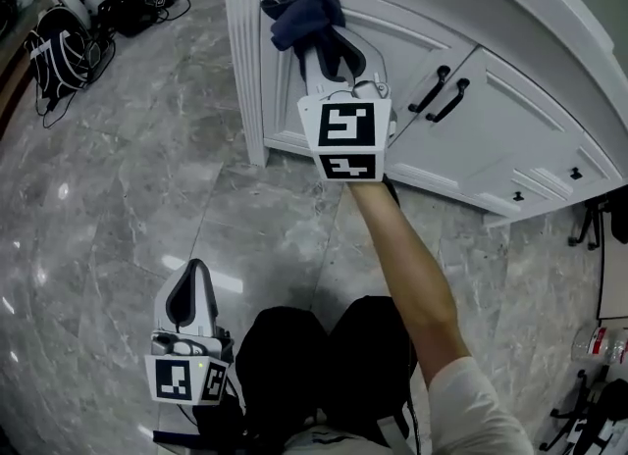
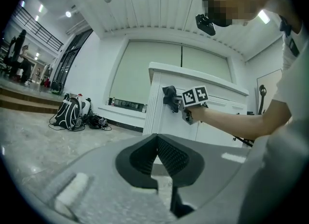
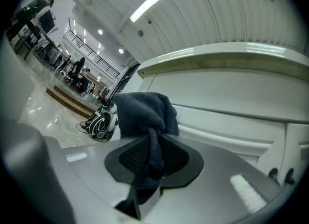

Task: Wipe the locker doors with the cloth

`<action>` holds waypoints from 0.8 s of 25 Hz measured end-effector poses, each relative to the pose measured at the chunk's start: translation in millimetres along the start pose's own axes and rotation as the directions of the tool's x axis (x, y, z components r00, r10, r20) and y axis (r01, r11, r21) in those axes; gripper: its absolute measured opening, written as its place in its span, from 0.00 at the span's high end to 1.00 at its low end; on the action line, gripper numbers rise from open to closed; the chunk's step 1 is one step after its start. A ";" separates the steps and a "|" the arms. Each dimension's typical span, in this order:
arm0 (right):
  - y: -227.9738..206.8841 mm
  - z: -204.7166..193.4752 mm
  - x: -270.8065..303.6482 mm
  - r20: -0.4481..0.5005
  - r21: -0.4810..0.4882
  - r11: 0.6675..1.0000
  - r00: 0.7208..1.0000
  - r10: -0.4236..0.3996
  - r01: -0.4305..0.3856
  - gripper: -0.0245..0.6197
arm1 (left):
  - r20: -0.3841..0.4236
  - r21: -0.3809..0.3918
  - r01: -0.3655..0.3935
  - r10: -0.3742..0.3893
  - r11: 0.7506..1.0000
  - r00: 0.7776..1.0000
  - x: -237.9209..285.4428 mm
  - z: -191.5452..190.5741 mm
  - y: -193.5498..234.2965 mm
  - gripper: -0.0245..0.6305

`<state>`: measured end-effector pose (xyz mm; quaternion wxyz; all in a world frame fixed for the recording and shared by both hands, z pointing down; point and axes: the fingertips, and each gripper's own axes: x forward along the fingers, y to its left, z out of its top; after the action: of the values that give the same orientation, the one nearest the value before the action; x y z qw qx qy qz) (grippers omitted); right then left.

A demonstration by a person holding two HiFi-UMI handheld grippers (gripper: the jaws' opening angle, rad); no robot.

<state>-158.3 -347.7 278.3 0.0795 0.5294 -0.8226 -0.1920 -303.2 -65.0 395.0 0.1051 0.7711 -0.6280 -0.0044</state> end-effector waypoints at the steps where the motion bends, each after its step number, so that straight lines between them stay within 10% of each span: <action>1: -7.0 -1.7 -5.0 -0.003 -0.002 1.000 1.000 -0.017 0.017 0.85 | 0.001 0.004 0.002 -0.002 1.000 1.000 -0.5 -0.6 -0.8 0.96; 14: -113.9 -43.4 -73.4 -0.081 0.089 0.961 0.964 -0.255 0.262 0.85 | 0.016 0.021 -0.013 0.013 1.000 1.000 -2.2 3.6 -18.0 0.96; 20: -102.2 -33.3 -84.2 -0.009 0.119 0.971 0.978 -0.210 0.209 0.85 | 0.013 0.032 -0.011 0.010 0.999 1.000 -2.5 4.6 -24.4 0.96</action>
<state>-25.3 -316.9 273.9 0.0255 0.6166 -0.7723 -0.1509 -280.7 -58.7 386.1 0.0889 0.7693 -0.6327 0.0012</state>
